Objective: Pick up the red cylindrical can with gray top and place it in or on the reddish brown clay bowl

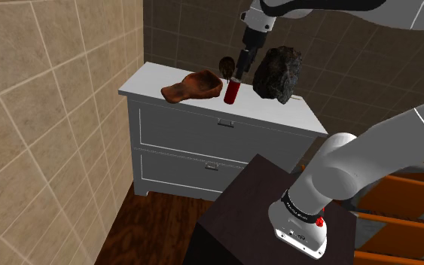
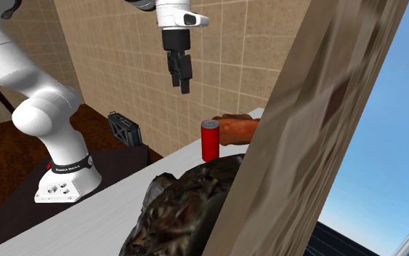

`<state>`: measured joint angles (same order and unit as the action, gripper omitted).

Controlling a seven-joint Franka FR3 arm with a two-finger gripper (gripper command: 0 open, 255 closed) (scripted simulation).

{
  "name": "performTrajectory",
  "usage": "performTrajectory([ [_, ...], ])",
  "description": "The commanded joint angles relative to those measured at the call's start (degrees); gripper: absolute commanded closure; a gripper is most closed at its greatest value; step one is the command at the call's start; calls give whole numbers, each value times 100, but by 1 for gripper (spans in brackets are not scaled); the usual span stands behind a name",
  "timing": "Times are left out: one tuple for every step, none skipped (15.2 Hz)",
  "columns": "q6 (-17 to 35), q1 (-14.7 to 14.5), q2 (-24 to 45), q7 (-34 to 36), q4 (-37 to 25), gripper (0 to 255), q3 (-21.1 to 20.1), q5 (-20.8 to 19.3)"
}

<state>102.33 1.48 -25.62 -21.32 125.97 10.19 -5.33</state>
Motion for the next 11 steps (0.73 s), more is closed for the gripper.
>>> performTrajectory([
  [148,51,415,-278,-234,0,223,8],
  [212,66,610,-390,-342,0,311,30],
  [272,84,808,-504,-458,0,396,60],
  [327,101,1011,-619,-581,0,479,97],
  [378,120,1217,-736,-711,0,559,141],
  [422,142,1428,-855,-849,0,634,192],
  [461,166,1642,-976,-994,0,706,250],
  [494,192,1859,-1097,-1146,0,775,315],
  [520,222,2081,-1219,-1306,0,840,386],
  [532,242,2207,-1288,-1400,0,872,430],
  [608,247,2217,-1291,-1334,0,869,433],
])
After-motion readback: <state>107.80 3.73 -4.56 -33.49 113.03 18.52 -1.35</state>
